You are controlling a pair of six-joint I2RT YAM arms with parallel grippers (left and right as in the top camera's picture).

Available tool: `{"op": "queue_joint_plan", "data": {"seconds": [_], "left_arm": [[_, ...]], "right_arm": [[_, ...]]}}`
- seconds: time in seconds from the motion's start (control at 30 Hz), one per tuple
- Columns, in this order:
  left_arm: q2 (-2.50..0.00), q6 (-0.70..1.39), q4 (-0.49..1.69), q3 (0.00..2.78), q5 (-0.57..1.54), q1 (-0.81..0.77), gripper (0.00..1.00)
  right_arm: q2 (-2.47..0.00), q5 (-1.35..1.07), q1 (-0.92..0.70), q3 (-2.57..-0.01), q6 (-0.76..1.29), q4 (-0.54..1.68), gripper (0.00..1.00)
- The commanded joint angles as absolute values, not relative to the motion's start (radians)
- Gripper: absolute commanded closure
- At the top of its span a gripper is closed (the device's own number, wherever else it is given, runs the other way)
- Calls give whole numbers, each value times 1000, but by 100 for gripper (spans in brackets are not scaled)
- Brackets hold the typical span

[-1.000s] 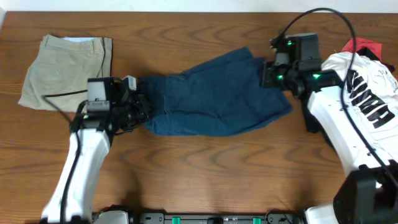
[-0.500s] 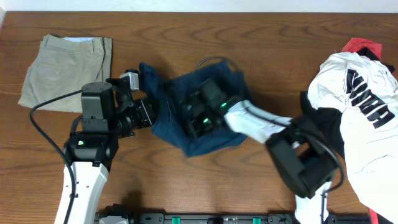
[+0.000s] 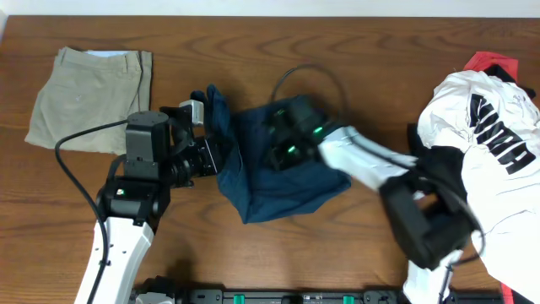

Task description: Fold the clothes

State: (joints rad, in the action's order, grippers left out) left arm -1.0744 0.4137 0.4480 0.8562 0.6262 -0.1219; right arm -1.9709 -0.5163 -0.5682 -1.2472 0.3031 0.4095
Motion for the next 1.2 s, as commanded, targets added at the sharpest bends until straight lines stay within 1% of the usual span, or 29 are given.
{"op": "queue_joint_plan", "data": {"seconds": [0.0, 0.17, 0.27, 0.63, 0.87, 0.9, 0.93, 0.97, 1.0, 1.03, 1.07, 1.1, 1.13, 1.17], "left_arm": [[-1100, 397, 451, 883, 643, -130, 94], [-1146, 397, 442, 883, 644, -162, 94], [-1176, 398, 409, 883, 644, -210, 94], [-1315, 477, 215, 883, 643, -466, 94], [-1434, 575, 44, 883, 644, -549, 94], [-1445, 597, 20, 883, 645, -556, 93], [-1452, 609, -1, 883, 649, -562, 90], [-1457, 611, -29, 883, 664, -566, 83], [-1459, 611, -58, 883, 681, -568, 58], [-1459, 611, -68, 883, 686, -568, 53], [-1456, 603, -83, 883, 696, -564, 46], [-1454, 596, -91, 883, 700, -556, 37], [-1448, 594, -94, 883, 699, -542, 25], [-1445, 581, -97, 883, 699, -523, 15]], "right_arm": [[-1881, -418, -451, -1277, 274, 476, 85], [-1890, -313, -341, -1259, 226, 654, 89], [-1902, -258, -309, -1224, 221, 704, 91], [-1906, -213, -310, -1055, 246, 624, 90], [-1906, -213, -315, -1040, 262, 614, 91], [-1906, -213, -315, -1040, 277, 616, 89], [-1906, -213, -313, -1041, 288, 617, 86], [-1906, -213, -310, -1044, 292, 621, 81], [-1903, -213, -303, -1056, 292, 640, 75], [-1901, -213, -296, -1066, 292, 654, 73], [-1895, -213, -286, -1083, 293, 677, 70], [-1887, -208, -271, -1106, 297, 703, 68], [-1874, -197, -253, -1135, 299, 735, 67], [-1860, -178, -234, -1169, 299, 770, 66]]}}
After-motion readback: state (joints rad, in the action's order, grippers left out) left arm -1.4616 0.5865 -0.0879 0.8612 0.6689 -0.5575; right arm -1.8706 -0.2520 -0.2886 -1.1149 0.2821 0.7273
